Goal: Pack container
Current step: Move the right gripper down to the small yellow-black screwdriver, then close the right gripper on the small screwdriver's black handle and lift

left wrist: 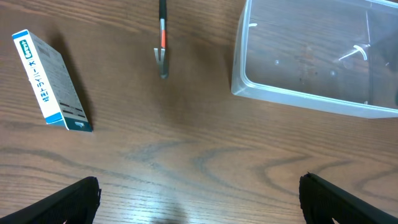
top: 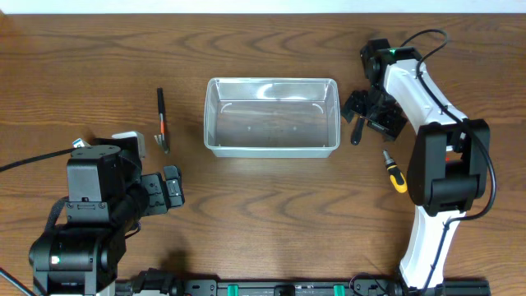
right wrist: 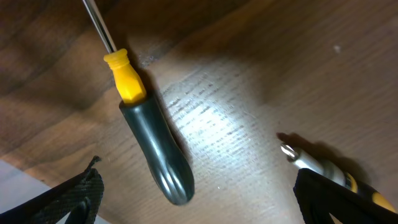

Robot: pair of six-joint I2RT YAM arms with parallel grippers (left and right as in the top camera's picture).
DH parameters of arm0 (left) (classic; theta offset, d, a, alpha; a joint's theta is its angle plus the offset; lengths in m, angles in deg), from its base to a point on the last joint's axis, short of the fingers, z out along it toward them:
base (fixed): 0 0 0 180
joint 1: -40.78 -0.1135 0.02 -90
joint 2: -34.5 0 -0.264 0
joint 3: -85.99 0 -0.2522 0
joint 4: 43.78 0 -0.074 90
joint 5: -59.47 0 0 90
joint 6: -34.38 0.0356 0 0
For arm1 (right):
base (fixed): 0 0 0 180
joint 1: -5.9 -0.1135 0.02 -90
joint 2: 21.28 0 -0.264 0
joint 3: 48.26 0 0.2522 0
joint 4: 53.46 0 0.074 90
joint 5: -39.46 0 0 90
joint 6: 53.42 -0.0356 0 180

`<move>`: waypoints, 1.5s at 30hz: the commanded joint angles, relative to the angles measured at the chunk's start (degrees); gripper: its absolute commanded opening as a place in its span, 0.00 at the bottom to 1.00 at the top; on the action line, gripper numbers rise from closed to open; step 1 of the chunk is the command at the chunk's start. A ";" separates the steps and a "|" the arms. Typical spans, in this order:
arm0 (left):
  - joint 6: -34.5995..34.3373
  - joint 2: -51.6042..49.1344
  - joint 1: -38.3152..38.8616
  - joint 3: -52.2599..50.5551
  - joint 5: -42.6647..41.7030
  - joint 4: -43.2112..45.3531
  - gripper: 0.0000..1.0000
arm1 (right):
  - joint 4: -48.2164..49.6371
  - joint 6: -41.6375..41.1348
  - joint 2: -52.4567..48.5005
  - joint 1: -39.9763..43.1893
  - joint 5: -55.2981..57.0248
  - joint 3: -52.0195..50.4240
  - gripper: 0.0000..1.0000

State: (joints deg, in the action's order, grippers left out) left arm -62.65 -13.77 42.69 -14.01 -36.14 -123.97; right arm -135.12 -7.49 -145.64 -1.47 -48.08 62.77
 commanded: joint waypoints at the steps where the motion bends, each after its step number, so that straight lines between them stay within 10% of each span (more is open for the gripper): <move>1: 0.98 0.02 -0.24 0.37 0.11 -0.20 0.98 | 0.46 1.16 -1.33 -0.31 -0.61 -0.46 0.99; 12: 0.98 0.02 -0.24 0.37 0.09 -0.17 0.98 | 2.99 1.51 -1.44 -0.31 -0.59 -0.48 0.82; 36: 0.98 0.02 -0.24 0.37 0.11 -0.17 0.98 | 10.54 2.62 -1.46 -0.31 -1.66 -8.28 0.82; 45: 0.98 0.04 -0.24 0.37 0.09 -0.17 0.98 | 11.13 3.02 -1.46 -0.33 -2.14 -8.31 0.53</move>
State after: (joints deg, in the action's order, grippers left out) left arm -62.65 -13.77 42.71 -14.01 -36.14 -123.97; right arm -123.69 -4.70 -146.14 -1.52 -51.36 56.08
